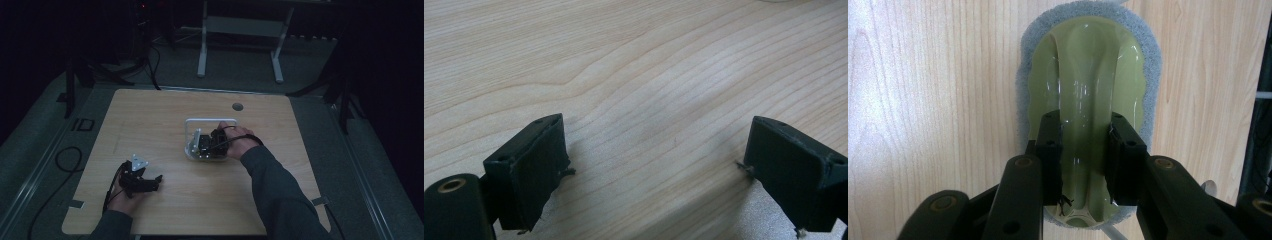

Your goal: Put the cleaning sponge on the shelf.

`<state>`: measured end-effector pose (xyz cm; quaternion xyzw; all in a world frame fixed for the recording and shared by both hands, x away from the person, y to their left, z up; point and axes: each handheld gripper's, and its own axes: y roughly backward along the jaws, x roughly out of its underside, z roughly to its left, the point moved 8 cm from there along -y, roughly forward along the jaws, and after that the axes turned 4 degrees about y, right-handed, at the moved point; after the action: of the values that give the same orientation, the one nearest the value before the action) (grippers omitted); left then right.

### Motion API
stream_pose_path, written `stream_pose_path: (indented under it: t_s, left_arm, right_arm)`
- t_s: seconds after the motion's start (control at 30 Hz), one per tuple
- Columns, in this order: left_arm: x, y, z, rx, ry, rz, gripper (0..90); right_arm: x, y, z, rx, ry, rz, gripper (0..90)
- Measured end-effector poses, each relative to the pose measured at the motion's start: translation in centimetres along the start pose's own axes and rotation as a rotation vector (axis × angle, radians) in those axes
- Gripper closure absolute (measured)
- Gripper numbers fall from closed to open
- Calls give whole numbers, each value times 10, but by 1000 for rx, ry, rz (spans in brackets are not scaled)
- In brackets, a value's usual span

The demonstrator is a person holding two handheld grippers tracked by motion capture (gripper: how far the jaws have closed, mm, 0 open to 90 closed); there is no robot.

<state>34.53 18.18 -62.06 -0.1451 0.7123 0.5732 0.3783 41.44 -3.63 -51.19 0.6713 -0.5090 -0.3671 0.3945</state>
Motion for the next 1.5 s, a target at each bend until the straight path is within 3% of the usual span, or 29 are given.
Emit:
stream_pose_path:
  t_s: [0.57,1.5]
  left_arm:
    - [0,0,0,0,0,0,103]
    - [0,0,0,0,0,0,103]
  right_arm:
    - [0,-16,0,-2,8,47,716]
    - [-2,-32,-4,37,-5,60,711]
